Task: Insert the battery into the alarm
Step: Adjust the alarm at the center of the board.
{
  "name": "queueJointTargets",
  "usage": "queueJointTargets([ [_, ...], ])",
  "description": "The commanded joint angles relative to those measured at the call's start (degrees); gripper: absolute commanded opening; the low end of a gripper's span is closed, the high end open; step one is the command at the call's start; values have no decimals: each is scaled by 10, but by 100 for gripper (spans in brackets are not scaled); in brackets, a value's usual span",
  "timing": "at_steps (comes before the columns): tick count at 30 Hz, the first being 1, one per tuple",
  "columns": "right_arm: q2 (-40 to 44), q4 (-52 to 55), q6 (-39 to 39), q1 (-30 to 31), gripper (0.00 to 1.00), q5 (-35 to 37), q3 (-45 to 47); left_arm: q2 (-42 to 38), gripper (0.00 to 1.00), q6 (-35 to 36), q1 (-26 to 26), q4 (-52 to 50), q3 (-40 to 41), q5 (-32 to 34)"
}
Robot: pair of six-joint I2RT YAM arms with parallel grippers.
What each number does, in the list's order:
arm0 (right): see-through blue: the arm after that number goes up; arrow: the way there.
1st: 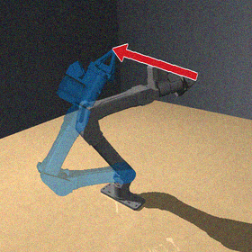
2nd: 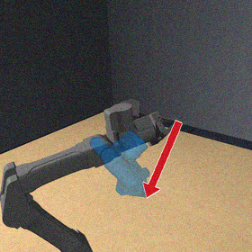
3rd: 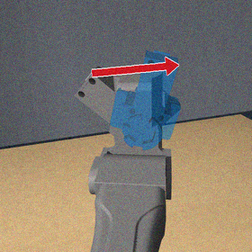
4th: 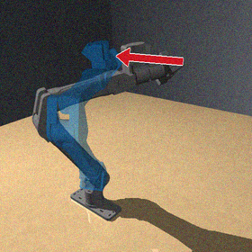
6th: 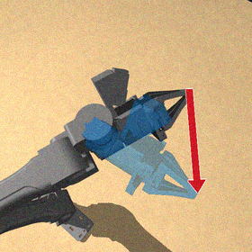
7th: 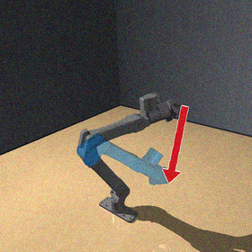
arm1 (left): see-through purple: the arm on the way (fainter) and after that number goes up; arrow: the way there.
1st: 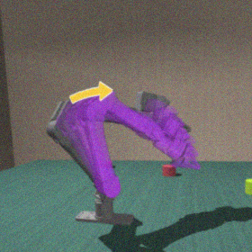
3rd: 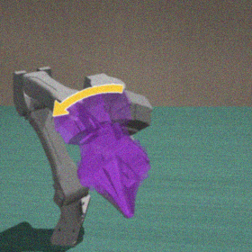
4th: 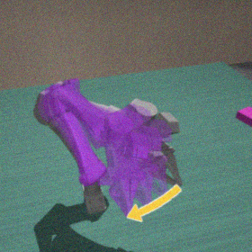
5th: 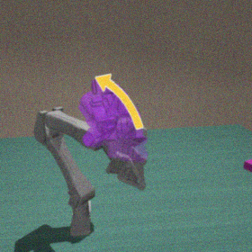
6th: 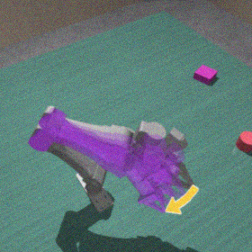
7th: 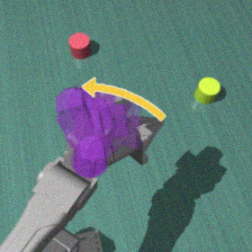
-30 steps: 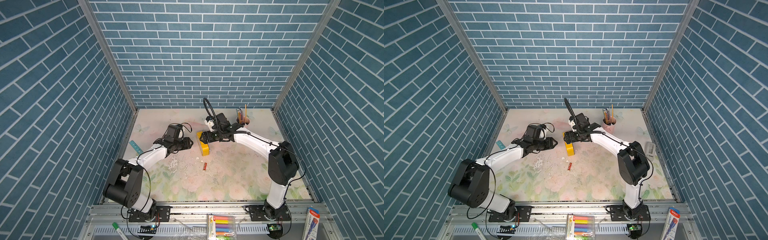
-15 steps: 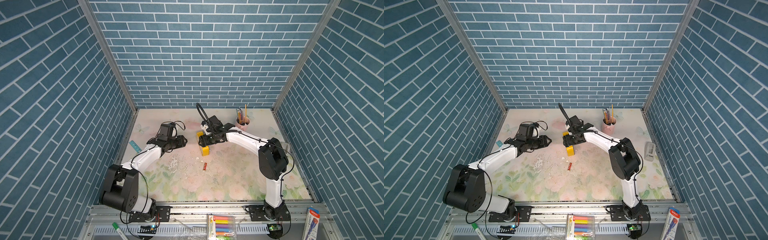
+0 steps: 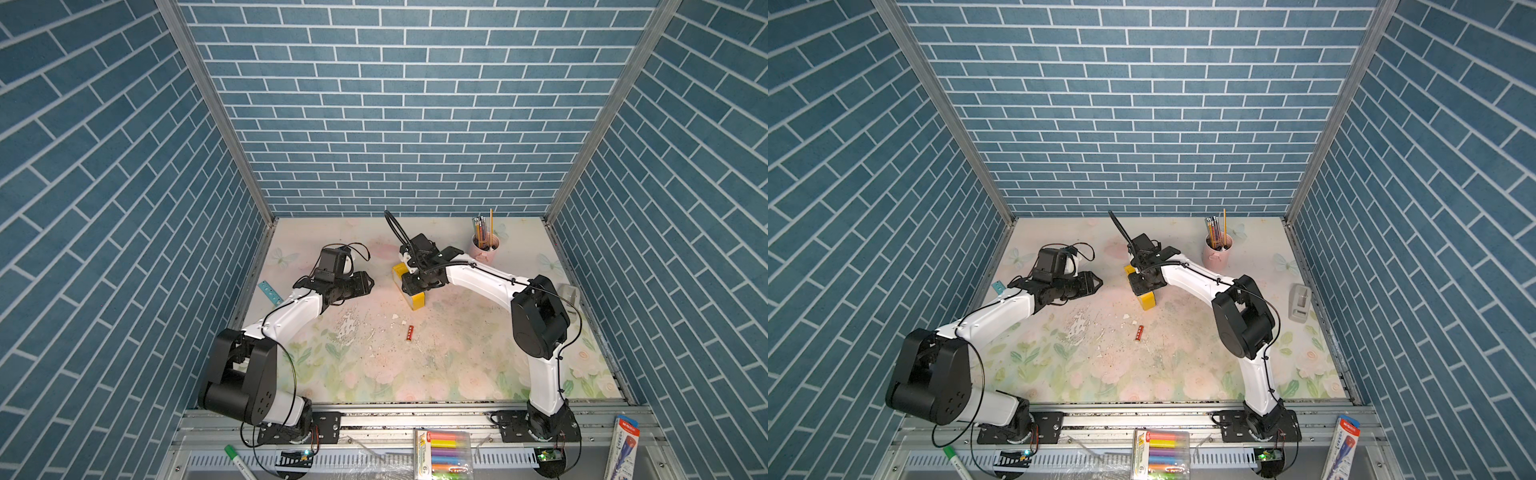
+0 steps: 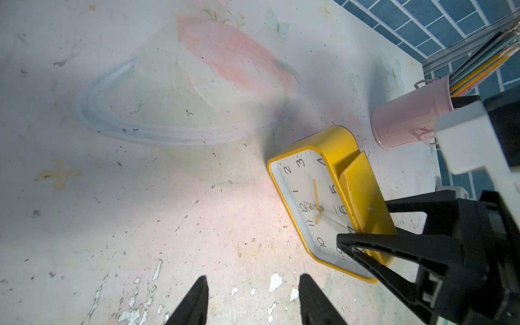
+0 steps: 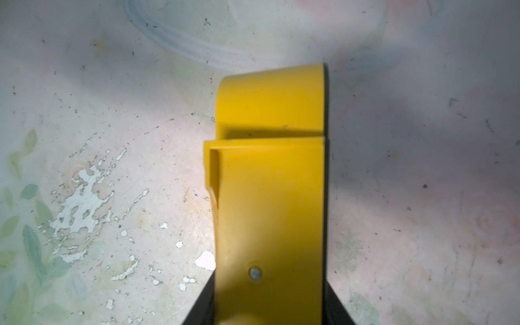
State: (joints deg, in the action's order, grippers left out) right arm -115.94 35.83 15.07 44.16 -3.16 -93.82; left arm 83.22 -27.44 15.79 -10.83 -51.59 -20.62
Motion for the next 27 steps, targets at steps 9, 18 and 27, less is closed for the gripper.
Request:
queueJointTargets([
  [9,58,-25,-184,22,30,203,37,-7,55,-51,-34,58,14,-51],
  [18,74,-318,-358,66,29,326,219,13,55,-70,-36,102,22,-66],
  [27,75,-627,-528,115,29,300,394,3,55,-76,-35,127,58,-52],
])
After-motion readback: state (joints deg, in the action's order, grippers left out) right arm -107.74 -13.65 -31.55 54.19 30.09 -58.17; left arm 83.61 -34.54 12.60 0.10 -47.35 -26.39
